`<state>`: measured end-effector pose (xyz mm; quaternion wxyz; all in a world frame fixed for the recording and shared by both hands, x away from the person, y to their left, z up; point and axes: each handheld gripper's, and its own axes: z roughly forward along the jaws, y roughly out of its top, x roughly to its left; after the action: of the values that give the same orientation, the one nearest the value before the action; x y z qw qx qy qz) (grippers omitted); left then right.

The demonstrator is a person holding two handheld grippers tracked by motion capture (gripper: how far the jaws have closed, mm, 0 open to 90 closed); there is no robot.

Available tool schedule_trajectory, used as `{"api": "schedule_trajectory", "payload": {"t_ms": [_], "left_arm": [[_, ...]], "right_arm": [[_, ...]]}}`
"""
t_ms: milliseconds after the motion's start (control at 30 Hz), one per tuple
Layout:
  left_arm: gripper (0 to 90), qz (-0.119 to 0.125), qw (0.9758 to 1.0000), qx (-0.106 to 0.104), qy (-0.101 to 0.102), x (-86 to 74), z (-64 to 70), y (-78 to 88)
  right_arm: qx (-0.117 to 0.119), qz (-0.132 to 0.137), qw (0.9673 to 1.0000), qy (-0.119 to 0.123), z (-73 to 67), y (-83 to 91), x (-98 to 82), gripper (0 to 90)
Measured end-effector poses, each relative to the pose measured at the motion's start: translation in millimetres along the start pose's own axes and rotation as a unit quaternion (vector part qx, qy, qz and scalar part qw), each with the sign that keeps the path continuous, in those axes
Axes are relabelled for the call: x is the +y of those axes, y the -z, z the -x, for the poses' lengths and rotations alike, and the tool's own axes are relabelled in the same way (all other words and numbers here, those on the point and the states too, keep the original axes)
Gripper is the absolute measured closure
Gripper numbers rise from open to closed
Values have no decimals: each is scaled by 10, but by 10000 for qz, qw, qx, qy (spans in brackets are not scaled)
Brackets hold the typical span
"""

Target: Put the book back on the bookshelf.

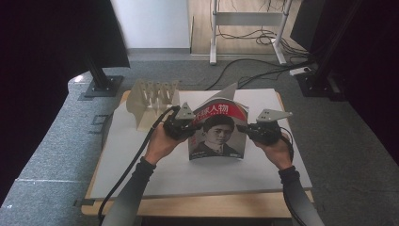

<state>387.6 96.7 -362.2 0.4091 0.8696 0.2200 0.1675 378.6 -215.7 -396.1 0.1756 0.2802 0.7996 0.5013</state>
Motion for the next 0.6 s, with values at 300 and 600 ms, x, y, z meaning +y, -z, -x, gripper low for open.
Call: {"api": "schedule_trajectory", "payload": {"t_ms": [300, 600], "left_arm": [[868, -38, 9999, -143, 19, -32, -102, 66], [870, -126, 9997, -40, 209, -91, -227, 246]], "right_arm": [[-318, -278, 9991, -71, 32, 49, -136, 608], [-471, -668, 9959, -395, 84, -5, -451, 371]]}}
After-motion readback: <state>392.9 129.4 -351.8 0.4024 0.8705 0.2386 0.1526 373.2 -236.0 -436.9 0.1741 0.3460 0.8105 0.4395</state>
